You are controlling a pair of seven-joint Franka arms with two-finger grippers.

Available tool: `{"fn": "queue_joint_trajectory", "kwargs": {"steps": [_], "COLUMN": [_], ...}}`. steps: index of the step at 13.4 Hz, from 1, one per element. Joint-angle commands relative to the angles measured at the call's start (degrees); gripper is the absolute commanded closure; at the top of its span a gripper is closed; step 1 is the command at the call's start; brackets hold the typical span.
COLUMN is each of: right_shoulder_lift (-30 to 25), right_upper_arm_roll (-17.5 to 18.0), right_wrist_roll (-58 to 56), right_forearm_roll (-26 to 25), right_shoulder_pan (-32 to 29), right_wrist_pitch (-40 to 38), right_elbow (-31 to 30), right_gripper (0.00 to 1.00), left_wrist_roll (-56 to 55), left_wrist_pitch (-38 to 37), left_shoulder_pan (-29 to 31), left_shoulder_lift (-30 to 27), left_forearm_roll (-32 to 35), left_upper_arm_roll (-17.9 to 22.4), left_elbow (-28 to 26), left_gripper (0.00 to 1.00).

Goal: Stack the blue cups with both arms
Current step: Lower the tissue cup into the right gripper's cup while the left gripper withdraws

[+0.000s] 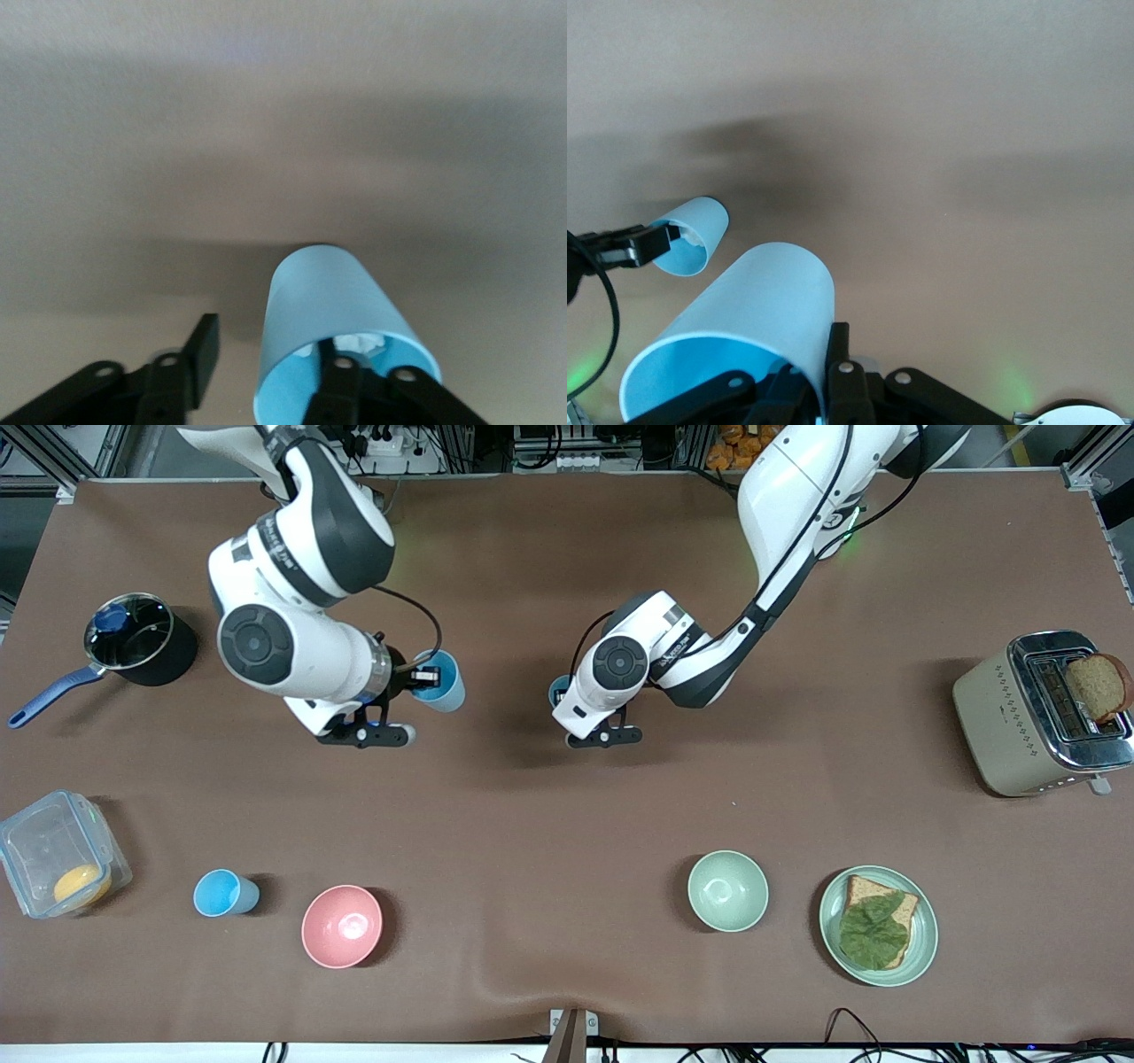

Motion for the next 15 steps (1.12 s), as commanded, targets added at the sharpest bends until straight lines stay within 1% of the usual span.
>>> {"fn": "queue_joint_trajectory", "kwargs": {"steps": [1,3,5,7,9,12,15], "right_shoulder_lift": [-2.31,-1.88,-1.18,0.58,2.51,5.50,8.57], "right_upper_arm_roll": [-0.69,-0.69,-0.78,-0.78,-0.78,-0.78,-0.78], "right_wrist_roll": [1.75,3.42,7.36,12.20,15.28,15.82,21.34], "right_forearm_roll": [0.44,0.18,-0.17,-1.31,-2.54,-7.37,-7.56], "right_shoulder_pan": [2.17,4.54,8.31,11.48,14.64,18.07,20.89], "right_wrist_pitch": [2.31,4.76,7.31,10.21,12.94,15.05,20.31], "right_elbow": [-2.52,-2.52,-2.52,-2.52,-2.52,-2.44,-2.44], "right_gripper": [1.00,1.00,1.00,1.00,1.00,1.00,1.00], "left_wrist_roll": [-2.51,-1.81,-0.85,5.10,11.95,18.39,21.48], "left_wrist_pitch": [-8.83,-14.37,-18.43,-22.29,-25.20,-28.02,-29.08], "left_shoulder_pan": [1.21,4.10,7.70,12.44,18.15,25.62,32.22], "left_shoulder_lift": [-7.83,-14.16,-19.79,-24.28,-27.71,-32.11,-35.19], "left_forearm_roll": [1.61,1.61,1.35,1.26,0.99,0.99,0.82], "left_upper_arm_roll": [0.39,0.30,-0.05,-0.05,-0.05,-0.05,-0.05], "left_elbow": [0.09,0.01,0.01,0.01,0.01,-0.17,-0.08], "left_gripper": [0.00,0.00,0.00,0.00,0.00,0.00,0.00]}}
